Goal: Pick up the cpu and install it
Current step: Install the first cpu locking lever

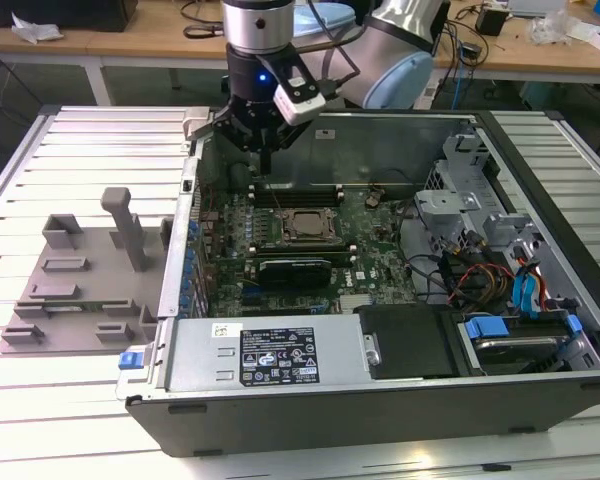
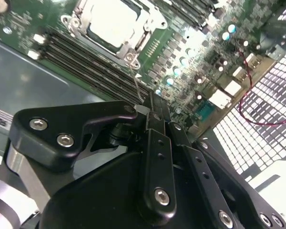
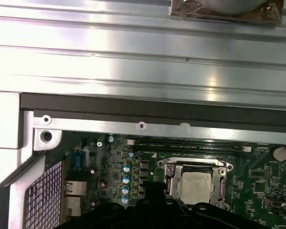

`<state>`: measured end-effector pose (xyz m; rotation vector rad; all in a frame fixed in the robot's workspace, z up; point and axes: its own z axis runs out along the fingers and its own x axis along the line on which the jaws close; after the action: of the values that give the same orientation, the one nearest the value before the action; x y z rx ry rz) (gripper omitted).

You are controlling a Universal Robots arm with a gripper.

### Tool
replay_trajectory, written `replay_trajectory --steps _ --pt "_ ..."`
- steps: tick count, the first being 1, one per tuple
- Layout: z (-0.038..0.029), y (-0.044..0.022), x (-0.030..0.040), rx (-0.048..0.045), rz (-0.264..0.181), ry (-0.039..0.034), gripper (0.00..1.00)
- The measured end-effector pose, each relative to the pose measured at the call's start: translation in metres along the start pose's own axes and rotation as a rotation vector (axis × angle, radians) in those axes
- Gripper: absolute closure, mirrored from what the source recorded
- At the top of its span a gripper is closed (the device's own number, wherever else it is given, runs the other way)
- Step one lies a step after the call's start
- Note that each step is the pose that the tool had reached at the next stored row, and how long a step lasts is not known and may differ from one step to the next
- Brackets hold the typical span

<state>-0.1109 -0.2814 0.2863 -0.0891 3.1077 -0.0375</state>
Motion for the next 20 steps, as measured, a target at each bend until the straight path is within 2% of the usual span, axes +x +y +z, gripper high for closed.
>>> replay_trajectory --steps 4,9,10,20 --pt "0.0087 0.0036 0.0082 -0.0001 0.000 -0.0001 0.89" --pt "0.0207 0.0067 0.0093 0.0001 0.000 0.0001 0.89" --pt "0.0215 0.0068 0.0091 0.0000 0.000 0.0001 0.89" --pt "0.0226 0.0060 -0.0047 0.0000 0.000 0.0003 0.89"
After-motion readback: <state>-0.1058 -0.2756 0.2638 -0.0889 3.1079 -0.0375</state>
